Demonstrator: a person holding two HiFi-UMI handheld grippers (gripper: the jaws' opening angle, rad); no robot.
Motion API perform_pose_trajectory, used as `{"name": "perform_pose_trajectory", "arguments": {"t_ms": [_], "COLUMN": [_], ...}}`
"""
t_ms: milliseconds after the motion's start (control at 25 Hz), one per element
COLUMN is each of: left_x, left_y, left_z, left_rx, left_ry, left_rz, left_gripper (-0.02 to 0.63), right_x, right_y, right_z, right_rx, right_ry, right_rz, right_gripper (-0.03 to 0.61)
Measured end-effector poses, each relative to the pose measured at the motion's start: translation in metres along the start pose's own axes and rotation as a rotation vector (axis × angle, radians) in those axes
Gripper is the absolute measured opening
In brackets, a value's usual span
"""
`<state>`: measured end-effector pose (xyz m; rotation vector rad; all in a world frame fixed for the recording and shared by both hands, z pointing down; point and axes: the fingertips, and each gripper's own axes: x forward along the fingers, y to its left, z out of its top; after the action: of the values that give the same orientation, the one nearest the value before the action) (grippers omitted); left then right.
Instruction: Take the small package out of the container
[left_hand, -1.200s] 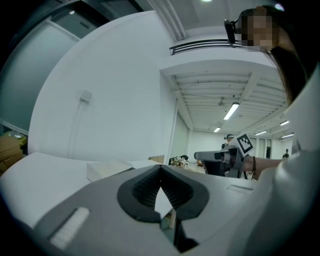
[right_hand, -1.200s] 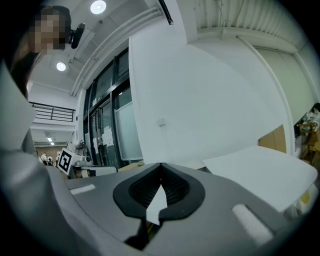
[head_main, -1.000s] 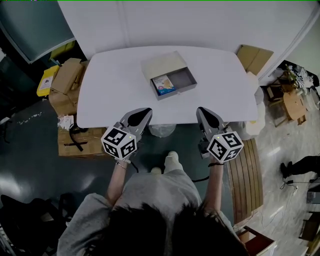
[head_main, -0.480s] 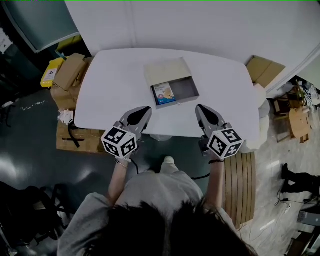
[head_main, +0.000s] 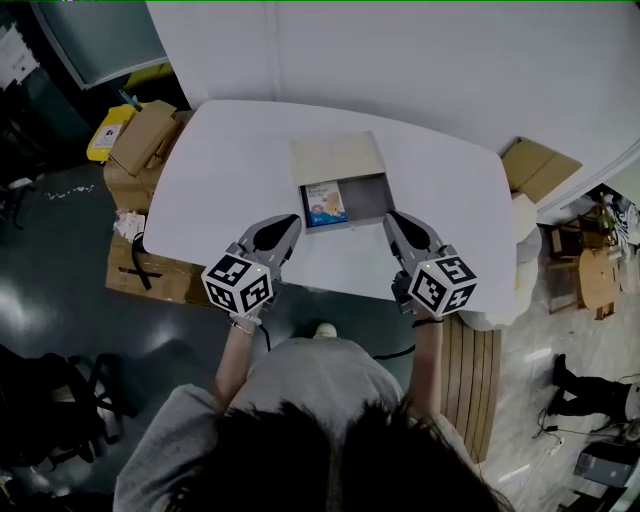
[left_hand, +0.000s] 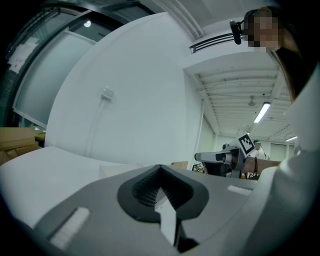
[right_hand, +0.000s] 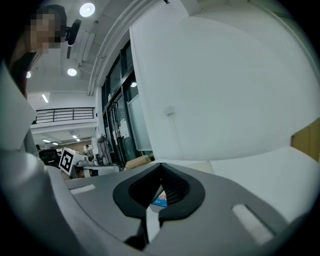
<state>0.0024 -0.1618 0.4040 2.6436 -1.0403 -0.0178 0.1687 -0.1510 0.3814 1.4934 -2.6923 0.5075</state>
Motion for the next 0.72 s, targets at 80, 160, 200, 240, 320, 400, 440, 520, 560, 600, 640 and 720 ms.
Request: {"name": "perform_pose_trajectory", "arguments": {"t_ms": [80, 160, 200, 240, 320, 400, 440, 520, 560, 600, 640, 720], "left_x": [0.005, 0.011, 0.014, 0.015, 0.016, 0.015, 0.014, 0.012, 0.011, 0.011, 0.011, 0.011], "left_y": [0.0, 0.001, 0.002, 0.002, 0.002, 0.003, 0.005, 0.01, 0.013, 0.016, 0.019, 0.025], "left_z": [-0.003, -0.003, -0.003, -0.003, -0.008, -0.014, -0.017, -0.019, -0.019, -0.018, -0.019, -0.021], "left_rx": [-0.006, -0.008, -0.007, -0.008, -0.011, -0.018, -0.022, -0.026, -0.026, -0.026, -0.027, -0.034], "left_ry": [0.005, 0.008, 0.009, 0.01, 0.02, 0.038, 0.046, 0.06, 0.066, 0.072, 0.079, 0.094], "left_rz": [0.013, 0.022, 0.025, 0.028, 0.033, 0.04, 0.044, 0.054, 0.059, 0.063, 0.064, 0.06], "left_gripper": [-0.006, -0.006, -0.006, -0.006, -0.006, -0.006, -0.006, -0.006, -0.006, -0.006, -0.006, -0.006], "right_x": [0.003, 0.006, 0.008, 0.011, 0.016, 0.021, 0.024, 0.031, 0.035, 0.037, 0.04, 0.047], "right_y": [-0.008, -0.016, -0.019, -0.022, -0.024, -0.025, -0.024, -0.022, -0.021, -0.02, -0.02, -0.02], "right_z": [0.001, 0.004, 0.004, 0.003, 0.0, -0.003, -0.004, -0.006, -0.007, -0.009, -0.011, -0.016], "right_rx": [0.016, 0.023, 0.023, 0.022, 0.03, 0.044, 0.05, 0.062, 0.068, 0.075, 0.084, 0.102], "right_ry": [-0.005, -0.007, -0.001, 0.006, 0.015, 0.019, 0.022, 0.03, 0.034, 0.039, 0.044, 0.052], "right_rz": [0.005, 0.01, 0.014, 0.02, 0.031, 0.04, 0.044, 0.055, 0.06, 0.064, 0.065, 0.06], "right_gripper": [0.012, 0.012, 0.012, 0.012, 0.012, 0.012, 0.012, 0.012, 0.012, 0.012, 0.012, 0.012]}}
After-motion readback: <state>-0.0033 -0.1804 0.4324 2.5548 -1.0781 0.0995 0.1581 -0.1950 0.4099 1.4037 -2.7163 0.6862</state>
